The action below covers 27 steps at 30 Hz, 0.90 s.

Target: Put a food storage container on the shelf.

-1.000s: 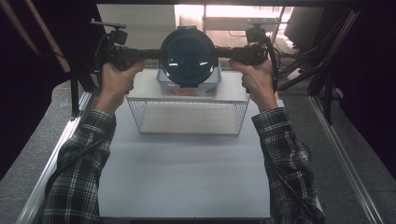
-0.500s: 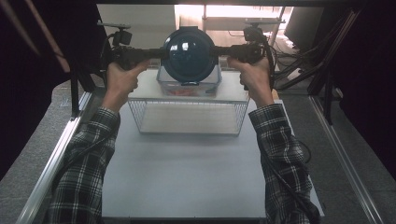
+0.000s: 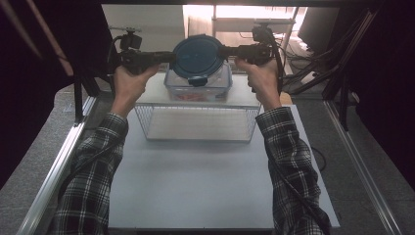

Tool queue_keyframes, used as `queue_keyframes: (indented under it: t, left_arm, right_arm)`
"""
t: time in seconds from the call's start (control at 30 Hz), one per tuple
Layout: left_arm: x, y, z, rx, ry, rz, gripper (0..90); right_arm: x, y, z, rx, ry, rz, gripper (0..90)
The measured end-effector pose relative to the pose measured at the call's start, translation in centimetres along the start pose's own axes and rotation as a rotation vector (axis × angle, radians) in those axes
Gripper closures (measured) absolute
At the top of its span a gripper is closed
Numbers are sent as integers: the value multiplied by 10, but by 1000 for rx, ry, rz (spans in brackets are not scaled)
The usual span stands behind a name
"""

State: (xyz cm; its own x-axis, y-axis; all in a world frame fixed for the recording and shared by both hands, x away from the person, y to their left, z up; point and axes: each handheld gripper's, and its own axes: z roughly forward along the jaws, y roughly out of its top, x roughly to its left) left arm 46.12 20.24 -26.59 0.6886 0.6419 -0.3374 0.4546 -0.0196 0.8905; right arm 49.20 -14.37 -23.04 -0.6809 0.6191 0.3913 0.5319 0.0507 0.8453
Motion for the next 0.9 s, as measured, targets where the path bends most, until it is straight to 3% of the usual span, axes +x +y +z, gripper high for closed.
queue_keyframes:
  t: [0.03,0.07,0.1,0.27,0.4,0.57,0.67,0.73,0.83,0.9]
  left_arm:
    - [-1,0,1,-26,-29,-13,619]
    - [-2,1,2,-25,-40,-13,628]
    - [-6,2,3,-13,-4,14,630]
    - [-10,3,4,-10,26,23,633]
    - [-13,2,-2,-28,43,38,626]
    - [-18,-7,-20,-41,17,45,757]
    - [-22,-15,-24,-25,7,55,838]
    - [-24,-21,-23,-10,-7,57,871]
    - [-24,-26,-21,10,-4,61,891]
    - [-23,-28,-17,14,-9,49,892]
  right_arm:
    - [1,0,1,6,-38,-16,564]
    - [2,0,2,33,-105,-53,653]
    - [2,-1,3,40,-120,-71,664]
    - [-3,-4,4,21,-101,-50,668]
    - [4,-4,-2,12,-131,-97,680]
    - [17,-11,-28,-30,-114,-116,860]
    - [30,-26,-39,5,-115,-168,887]
    - [35,-36,-43,24,-85,-199,887]
    - [36,-45,-43,57,-63,-202,887]
    - [33,-54,-35,114,-62,-210,887]
